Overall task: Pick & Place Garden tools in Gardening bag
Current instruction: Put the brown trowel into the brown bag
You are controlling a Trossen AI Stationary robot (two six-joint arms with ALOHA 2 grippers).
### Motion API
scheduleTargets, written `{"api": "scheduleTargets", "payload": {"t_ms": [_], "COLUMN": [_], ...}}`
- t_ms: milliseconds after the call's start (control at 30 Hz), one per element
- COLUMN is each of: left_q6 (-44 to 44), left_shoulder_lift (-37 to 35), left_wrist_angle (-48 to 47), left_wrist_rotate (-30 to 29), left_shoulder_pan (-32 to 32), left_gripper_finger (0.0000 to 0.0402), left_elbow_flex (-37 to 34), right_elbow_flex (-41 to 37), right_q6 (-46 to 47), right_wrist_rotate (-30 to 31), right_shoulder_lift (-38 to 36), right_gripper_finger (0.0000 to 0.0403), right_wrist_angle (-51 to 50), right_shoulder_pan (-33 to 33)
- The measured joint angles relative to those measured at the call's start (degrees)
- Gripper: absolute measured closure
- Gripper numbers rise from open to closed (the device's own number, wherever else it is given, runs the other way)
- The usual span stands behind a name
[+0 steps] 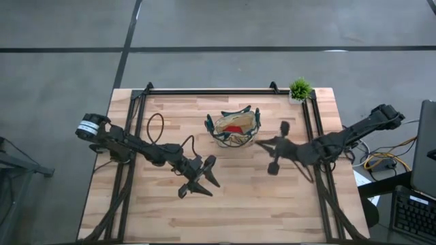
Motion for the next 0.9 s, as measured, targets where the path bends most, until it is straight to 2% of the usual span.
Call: {"api": "scheduleTargets", "payload": {"t_ms": [300, 900], "left_q6": [1.03, 1.34], "left_shoulder_lift": [0.00, 0.00], "left_wrist_angle": [-0.32, -0.41], "left_wrist_rotate": [0.00, -0.02], "left_shoulder_pan": [0.00, 0.01], "left_gripper_finger": [0.0204, 0.0204], "left_elbow_flex": [0.00, 0.00], "right_elbow_flex": [-7.06, -7.38], "right_q6": [2.40, 1.12], "right_wrist_rotate": [4.87, 6.21], "right_shoulder_lift": [-8.45, -7.20], "right_gripper_finger": [0.0395, 0.0395], "right_wrist_angle": [-0.05, -0.68], "right_shoulder_pan": [-0.10, -6.34]}}
